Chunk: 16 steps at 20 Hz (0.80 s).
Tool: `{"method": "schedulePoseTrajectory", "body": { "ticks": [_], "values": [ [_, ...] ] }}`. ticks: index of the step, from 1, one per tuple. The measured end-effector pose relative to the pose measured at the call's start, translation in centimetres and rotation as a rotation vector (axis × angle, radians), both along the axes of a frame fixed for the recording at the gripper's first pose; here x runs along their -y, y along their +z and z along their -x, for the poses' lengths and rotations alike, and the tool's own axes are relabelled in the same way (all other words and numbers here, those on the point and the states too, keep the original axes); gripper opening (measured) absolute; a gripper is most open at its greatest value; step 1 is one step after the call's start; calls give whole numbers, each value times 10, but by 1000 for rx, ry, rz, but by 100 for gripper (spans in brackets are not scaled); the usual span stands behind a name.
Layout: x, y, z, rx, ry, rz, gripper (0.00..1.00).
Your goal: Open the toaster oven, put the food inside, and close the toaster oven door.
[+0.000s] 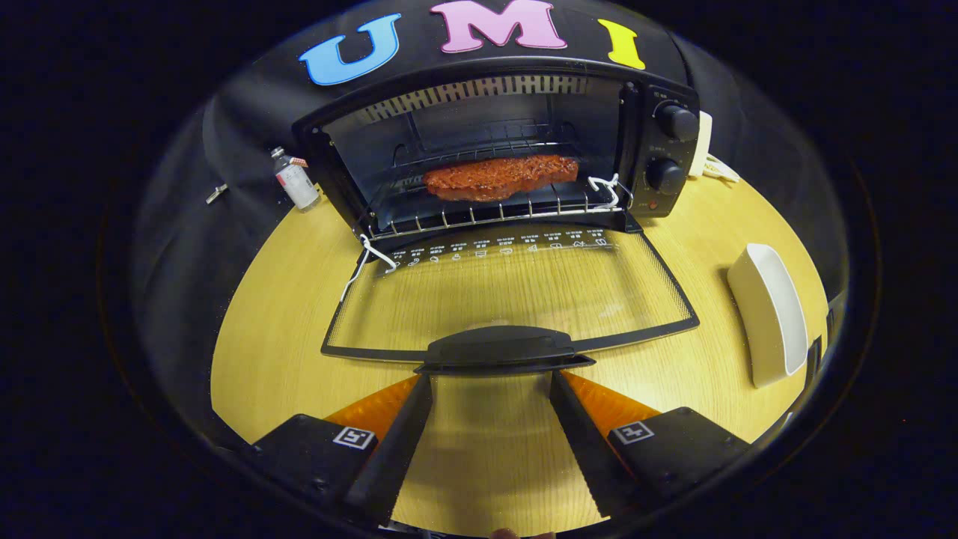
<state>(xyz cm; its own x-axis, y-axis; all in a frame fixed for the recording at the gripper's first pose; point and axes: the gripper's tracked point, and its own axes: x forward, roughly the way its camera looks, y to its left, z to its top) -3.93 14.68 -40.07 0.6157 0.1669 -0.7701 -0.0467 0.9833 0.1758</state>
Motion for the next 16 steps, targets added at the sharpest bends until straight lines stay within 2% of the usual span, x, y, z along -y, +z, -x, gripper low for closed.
{"method": "schedulePoseTrajectory", "body": {
  "ticks": [8, 11, 16],
  "values": [
    [2, 10, -1, 6, -20, -19, 98],
    [2, 22, -1, 21, -48, -58, 98],
    [4, 46, 1, 72, -41, -70, 98]
  ]
}}
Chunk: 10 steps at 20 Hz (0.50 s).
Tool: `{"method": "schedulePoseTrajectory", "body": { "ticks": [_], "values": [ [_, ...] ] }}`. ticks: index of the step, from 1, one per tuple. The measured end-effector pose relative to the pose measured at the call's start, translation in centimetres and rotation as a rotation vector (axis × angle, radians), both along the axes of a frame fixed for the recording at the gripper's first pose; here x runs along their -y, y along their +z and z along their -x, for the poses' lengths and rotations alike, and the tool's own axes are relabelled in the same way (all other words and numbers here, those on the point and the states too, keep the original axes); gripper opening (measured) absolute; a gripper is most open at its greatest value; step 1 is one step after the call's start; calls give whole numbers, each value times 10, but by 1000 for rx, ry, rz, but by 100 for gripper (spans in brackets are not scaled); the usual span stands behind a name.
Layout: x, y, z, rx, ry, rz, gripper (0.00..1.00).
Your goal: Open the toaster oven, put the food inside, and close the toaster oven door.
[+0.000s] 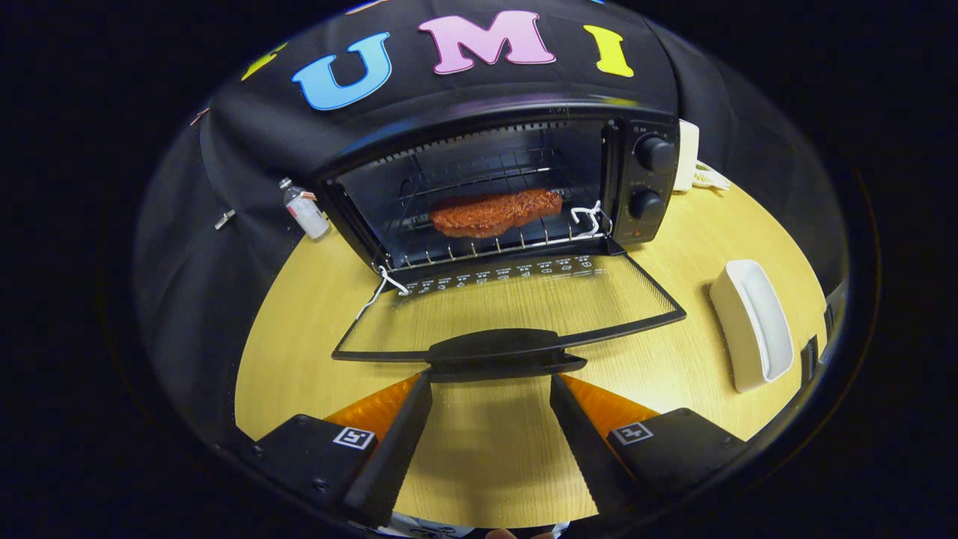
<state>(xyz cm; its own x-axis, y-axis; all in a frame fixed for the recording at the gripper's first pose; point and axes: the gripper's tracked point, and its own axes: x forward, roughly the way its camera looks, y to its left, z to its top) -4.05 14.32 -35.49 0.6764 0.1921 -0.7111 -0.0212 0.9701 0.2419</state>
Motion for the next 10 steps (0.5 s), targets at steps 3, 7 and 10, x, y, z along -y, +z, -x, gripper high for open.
{"method": "schedulePoseTrajectory", "body": {
  "ticks": [3, 7, 10],
  "values": [
    [0, 20, 0, 62, 26, 27, 98],
    [2, 49, -7, 188, 88, 114, 98],
    [5, 60, -14, 210, 63, 96, 96]
  ]
}}
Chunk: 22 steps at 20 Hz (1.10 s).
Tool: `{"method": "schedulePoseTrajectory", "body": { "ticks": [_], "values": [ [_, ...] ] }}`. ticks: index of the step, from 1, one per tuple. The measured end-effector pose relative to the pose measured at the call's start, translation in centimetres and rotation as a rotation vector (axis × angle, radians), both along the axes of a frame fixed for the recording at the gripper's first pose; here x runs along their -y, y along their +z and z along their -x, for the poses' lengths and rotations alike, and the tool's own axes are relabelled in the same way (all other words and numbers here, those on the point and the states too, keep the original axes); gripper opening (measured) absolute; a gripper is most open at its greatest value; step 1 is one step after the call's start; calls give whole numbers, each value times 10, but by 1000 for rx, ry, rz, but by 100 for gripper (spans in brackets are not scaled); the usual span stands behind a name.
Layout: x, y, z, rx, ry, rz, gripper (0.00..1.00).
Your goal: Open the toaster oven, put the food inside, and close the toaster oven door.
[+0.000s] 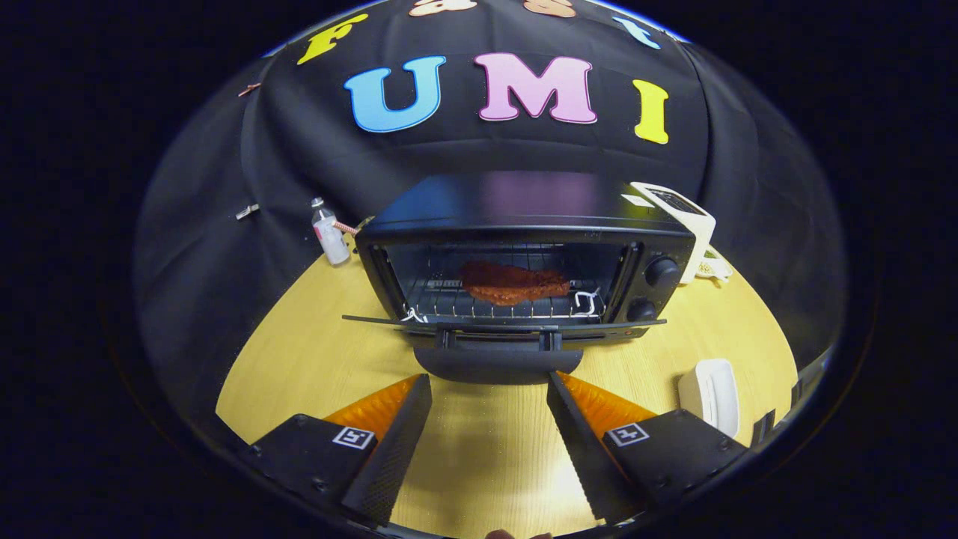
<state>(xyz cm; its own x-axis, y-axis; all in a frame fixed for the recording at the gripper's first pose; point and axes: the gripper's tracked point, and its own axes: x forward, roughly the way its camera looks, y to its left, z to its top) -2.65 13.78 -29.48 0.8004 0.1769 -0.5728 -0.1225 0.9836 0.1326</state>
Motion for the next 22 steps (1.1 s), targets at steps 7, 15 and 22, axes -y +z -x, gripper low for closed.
{"method": "schedulePoseTrajectory", "body": {
  "ticks": [7, 15, 22],
  "values": [
    [10, 12, 0, 20, -23, -18, 99],
    [10, 20, -4, 57, -5, -4, 98],
    [24, 81, -6, 203, 20, 37, 98]
  ]
}}
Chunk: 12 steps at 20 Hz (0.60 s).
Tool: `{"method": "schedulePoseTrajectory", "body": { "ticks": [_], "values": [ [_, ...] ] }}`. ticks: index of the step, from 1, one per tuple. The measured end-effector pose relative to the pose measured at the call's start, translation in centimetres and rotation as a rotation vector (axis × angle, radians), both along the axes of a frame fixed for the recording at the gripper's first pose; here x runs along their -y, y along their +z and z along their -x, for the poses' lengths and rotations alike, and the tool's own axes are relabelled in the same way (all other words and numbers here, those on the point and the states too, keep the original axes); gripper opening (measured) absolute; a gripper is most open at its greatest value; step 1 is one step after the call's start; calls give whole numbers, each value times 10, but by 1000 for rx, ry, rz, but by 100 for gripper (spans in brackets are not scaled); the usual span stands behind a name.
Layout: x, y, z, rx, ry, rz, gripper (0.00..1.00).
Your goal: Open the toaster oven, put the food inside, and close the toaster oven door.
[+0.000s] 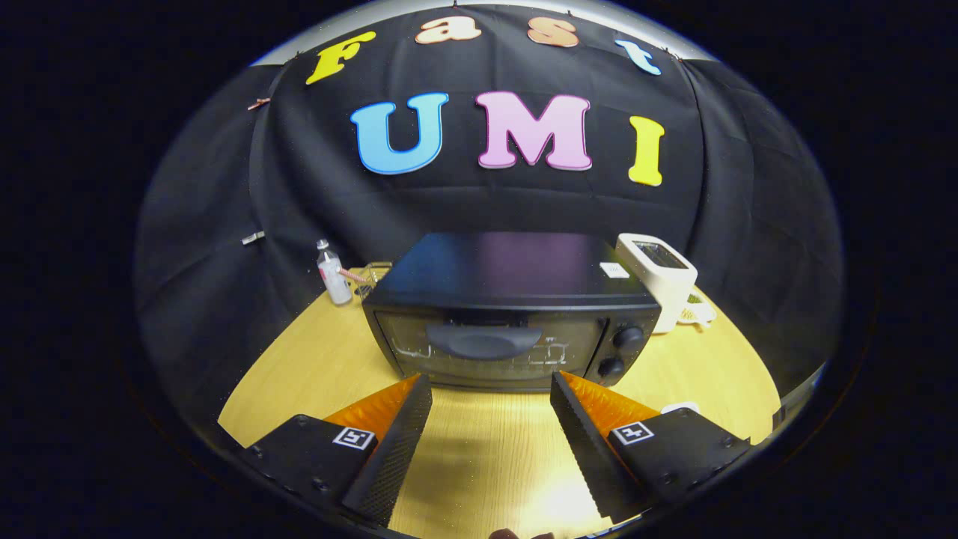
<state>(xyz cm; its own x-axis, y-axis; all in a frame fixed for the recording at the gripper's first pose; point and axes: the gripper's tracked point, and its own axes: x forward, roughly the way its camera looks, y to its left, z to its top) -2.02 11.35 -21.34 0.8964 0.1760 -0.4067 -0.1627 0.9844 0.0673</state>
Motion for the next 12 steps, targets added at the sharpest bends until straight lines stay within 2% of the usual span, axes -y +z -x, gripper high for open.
{"method": "schedulePoseTrajectory", "body": {
  "ticks": [6, 12],
  "values": [
    [25, 89, 0, 183, 7, 20, 98],
    [57, 169, 13, 348, -37, 0, 99]
  ]
}}
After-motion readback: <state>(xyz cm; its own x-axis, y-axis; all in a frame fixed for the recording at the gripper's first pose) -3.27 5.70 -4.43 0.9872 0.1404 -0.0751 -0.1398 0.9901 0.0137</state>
